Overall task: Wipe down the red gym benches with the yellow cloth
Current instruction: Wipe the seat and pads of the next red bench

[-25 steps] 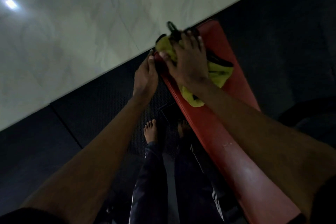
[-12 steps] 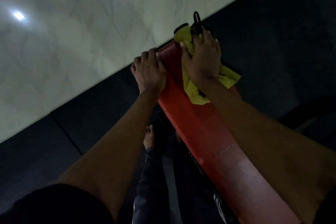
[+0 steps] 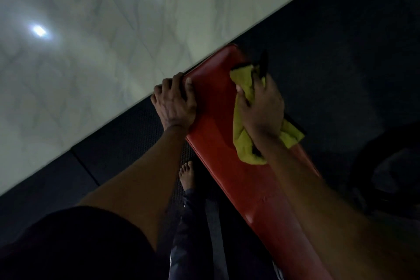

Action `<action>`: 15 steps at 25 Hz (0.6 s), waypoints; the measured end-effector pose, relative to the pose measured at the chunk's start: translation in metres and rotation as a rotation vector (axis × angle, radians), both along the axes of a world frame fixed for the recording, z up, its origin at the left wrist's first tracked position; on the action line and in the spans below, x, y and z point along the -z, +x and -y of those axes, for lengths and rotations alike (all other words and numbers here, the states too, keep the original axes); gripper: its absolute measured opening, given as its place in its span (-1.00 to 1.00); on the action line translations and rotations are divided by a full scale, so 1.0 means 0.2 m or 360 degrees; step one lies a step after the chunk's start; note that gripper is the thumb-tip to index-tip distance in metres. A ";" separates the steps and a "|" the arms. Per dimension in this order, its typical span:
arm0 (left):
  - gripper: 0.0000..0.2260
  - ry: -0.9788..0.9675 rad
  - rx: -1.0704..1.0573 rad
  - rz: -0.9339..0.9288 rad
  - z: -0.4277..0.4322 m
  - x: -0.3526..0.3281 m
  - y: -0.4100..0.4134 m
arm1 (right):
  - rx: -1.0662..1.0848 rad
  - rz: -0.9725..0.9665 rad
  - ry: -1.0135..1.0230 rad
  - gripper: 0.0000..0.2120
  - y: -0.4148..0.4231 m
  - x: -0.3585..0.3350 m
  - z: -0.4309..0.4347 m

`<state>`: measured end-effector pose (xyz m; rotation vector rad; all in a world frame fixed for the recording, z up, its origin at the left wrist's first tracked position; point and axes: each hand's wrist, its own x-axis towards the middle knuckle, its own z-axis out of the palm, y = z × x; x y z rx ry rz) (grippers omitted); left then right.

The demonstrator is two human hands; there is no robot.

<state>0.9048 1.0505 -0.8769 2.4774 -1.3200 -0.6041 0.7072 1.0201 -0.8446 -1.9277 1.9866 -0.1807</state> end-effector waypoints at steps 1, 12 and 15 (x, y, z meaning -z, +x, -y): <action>-0.59 0.0003 -0.0001 0.0005 0.00 0.00 0.00 | -0.0007 -0.0076 0.0034 -0.48 -0.04 -0.01 -0.09; -0.59 -0.0032 0.0103 0.0149 -0.01 0.01 0.00 | -0.0279 0.0032 0.0033 -0.46 0.12 0.03 0.13; -0.61 -0.0040 0.0268 0.0099 0.04 -0.05 -0.01 | -0.0022 0.0189 0.0011 -0.50 0.05 0.01 0.09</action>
